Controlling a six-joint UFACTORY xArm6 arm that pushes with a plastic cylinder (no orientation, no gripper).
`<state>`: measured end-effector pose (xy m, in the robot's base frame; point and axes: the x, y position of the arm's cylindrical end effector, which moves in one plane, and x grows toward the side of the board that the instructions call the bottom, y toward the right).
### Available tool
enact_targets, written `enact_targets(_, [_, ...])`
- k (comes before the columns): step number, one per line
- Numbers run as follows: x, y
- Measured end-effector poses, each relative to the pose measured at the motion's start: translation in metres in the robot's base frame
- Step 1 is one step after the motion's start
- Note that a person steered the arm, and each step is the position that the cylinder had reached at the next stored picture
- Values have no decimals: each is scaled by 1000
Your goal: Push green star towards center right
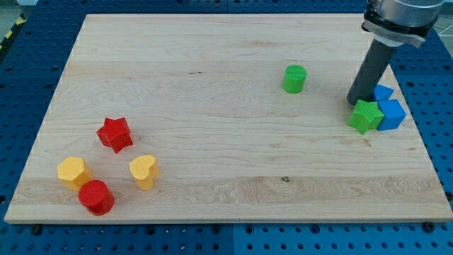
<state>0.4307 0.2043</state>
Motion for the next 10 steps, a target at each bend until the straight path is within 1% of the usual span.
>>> enact_targets(4, [0, -145])
enact_targets(5, [-29, -161])
enact_targets(6, [-52, -145])
enact_targets(7, [-66, -115])
enact_targets(10, [-59, -107])
